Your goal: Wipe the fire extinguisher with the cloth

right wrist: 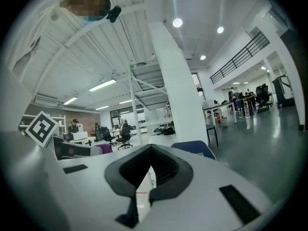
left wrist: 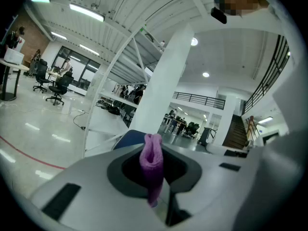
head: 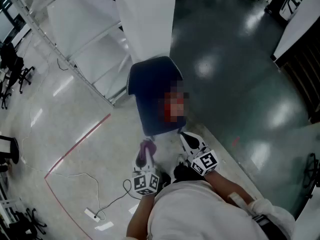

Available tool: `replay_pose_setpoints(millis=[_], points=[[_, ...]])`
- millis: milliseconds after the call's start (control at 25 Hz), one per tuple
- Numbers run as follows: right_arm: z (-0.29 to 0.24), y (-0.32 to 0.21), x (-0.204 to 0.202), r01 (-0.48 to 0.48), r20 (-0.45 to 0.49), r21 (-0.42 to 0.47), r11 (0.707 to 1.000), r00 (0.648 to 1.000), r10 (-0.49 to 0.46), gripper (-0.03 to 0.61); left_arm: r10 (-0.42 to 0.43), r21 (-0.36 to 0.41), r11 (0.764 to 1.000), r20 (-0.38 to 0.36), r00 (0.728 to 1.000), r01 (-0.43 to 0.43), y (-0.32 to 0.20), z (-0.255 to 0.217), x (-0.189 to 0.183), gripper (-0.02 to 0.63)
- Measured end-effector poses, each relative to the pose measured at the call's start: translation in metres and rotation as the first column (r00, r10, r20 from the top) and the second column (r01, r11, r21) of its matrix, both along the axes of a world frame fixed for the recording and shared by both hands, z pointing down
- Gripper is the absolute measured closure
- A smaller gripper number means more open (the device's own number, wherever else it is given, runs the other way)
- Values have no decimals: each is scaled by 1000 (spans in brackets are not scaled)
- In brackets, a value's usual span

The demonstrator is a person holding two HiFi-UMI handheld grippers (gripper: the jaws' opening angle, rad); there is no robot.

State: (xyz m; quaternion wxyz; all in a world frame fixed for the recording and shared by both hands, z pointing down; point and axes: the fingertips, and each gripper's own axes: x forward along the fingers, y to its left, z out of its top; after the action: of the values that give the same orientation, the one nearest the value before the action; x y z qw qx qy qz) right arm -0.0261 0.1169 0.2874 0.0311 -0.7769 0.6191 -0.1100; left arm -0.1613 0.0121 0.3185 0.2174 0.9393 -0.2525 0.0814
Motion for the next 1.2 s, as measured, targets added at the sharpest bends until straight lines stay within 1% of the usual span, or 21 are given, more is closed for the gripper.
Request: replay_pose_setpoints(millis=[320, 440, 640, 840, 1000, 1200], points=[[5, -3, 11, -1, 7, -6, 1000, 1000, 1, 565, -7, -22, 1000, 5, 1000, 7, -4, 7, 6, 563], [4, -7, 12, 12, 9, 12, 1000, 1000, -12, 565, -6, -22, 1000, 8, 1000, 7, -7, 11, 9, 563], [14, -20, 16, 46, -13, 22, 999, 999, -46, 565, 1, -11, 1000, 20, 1000, -1, -20, 34, 22, 563], [41, -43, 33, 66, -15, 25, 997, 998, -66, 565, 14, -14, 1000, 25, 1000, -14, -41, 86, 51, 563], [71, -57, 44, 79, -10, 24, 997, 997, -79, 565, 22, -43, 999, 32, 999, -20, -59, 152, 81, 563], [115, -58, 50, 82, 26, 10, 997, 996, -82, 565, 34, -79, 996, 53, 998, -29, -62, 228, 115, 563]])
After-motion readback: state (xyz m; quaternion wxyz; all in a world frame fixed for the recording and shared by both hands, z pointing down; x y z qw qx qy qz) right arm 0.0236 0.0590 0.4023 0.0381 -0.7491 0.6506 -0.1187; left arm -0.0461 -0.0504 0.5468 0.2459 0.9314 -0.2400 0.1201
